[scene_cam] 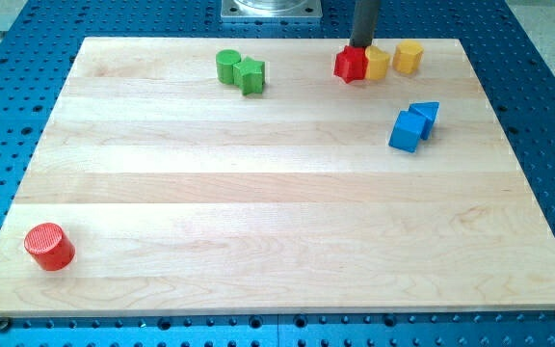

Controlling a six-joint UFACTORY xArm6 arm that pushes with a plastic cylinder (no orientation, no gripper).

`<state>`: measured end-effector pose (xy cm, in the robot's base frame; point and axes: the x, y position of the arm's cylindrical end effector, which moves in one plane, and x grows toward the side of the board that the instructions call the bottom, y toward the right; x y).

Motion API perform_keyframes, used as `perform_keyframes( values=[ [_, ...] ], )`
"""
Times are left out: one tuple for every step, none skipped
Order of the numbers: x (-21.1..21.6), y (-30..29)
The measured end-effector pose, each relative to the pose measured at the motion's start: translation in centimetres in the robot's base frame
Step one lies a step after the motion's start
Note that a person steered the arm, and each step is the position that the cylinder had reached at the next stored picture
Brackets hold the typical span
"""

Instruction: Move the red star vertically below the green star

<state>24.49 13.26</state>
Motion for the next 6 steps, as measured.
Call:
perform_keyframes(
  values=[
    [4.5, -0.8],
    [9.3, -2.0],
    [11.2, -3.5],
    [8.6, -0.6],
    [6.0, 0.1],
    [7.8, -3.3]
  ],
)
